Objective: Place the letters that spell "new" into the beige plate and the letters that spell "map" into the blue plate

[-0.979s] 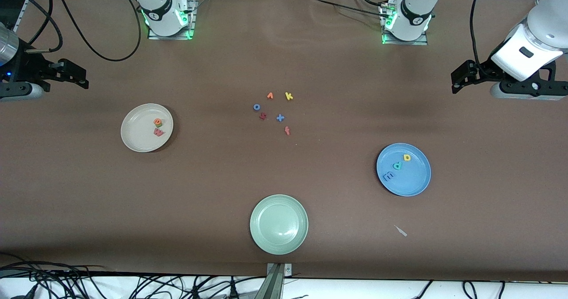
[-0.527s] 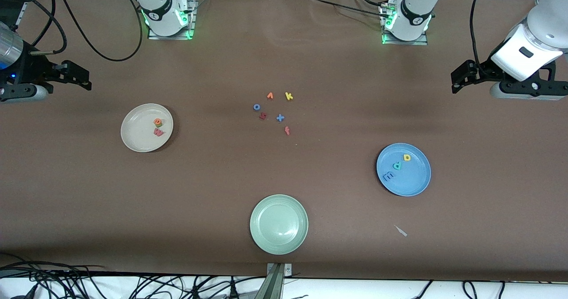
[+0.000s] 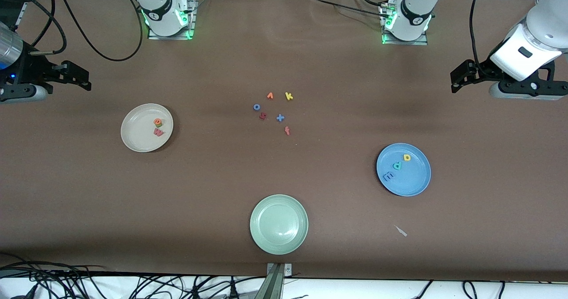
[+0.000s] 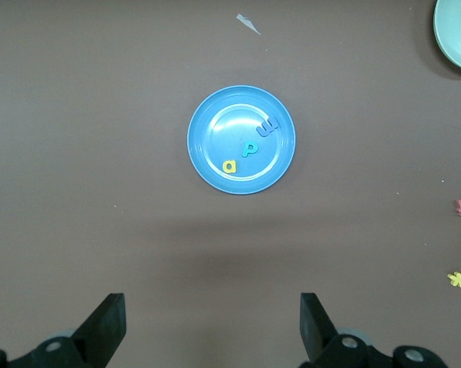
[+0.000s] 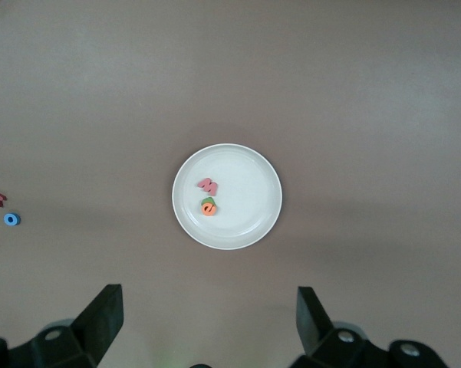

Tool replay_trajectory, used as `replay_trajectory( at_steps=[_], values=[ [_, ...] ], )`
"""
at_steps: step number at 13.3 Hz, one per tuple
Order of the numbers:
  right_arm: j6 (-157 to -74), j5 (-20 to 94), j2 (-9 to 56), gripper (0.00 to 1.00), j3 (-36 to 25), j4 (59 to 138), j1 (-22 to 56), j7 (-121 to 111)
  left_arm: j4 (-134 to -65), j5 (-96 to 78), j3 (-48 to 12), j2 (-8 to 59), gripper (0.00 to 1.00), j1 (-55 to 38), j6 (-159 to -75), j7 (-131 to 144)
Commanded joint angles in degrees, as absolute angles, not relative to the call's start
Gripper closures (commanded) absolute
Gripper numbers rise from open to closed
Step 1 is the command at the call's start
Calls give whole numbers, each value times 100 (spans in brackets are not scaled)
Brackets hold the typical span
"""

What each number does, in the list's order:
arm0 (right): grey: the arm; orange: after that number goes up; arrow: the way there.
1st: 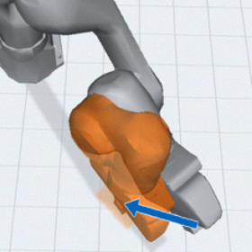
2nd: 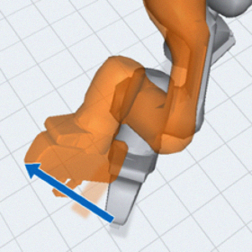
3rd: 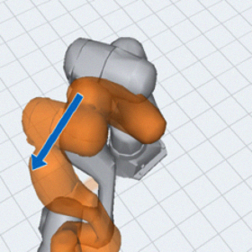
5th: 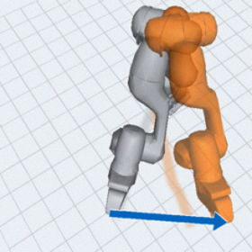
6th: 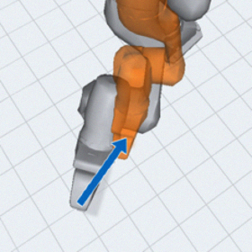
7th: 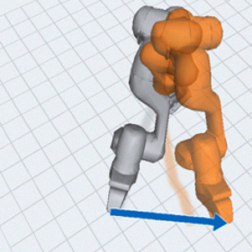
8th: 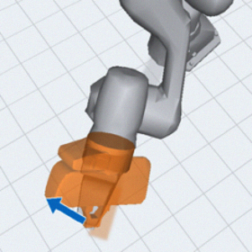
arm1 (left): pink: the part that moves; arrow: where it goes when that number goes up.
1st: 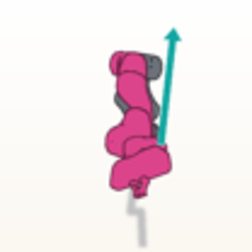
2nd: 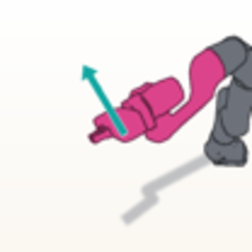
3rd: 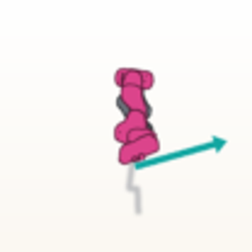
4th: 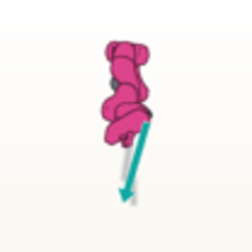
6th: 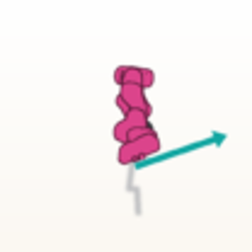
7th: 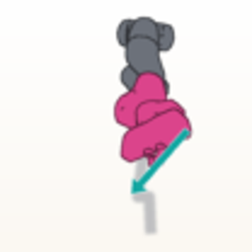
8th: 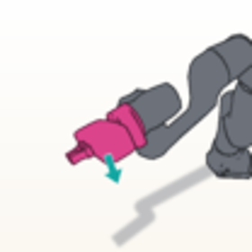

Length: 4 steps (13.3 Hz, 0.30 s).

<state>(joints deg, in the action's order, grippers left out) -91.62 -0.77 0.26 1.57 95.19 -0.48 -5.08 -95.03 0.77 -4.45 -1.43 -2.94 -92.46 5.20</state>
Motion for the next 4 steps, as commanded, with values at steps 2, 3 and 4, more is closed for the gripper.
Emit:
replay_trajectory(
  at_steps=[2, 3, 4],
  values=[
    [-9229, -88, -35, 0, 202, 9589, -105, -501, -9431, 193, -466, -167, 0, -281, -9141, 413],
    [-9229, -88, -35, 0, 202, 9589, -105, -510, -9431, 185, -475, -167, 0, -281, -9141, 413],
    [-9229, -88, -35, 0, 202, 9589, -105, -492, -9431, 193, -466, -167, 0, -281, -9141, 413]
  ],
)
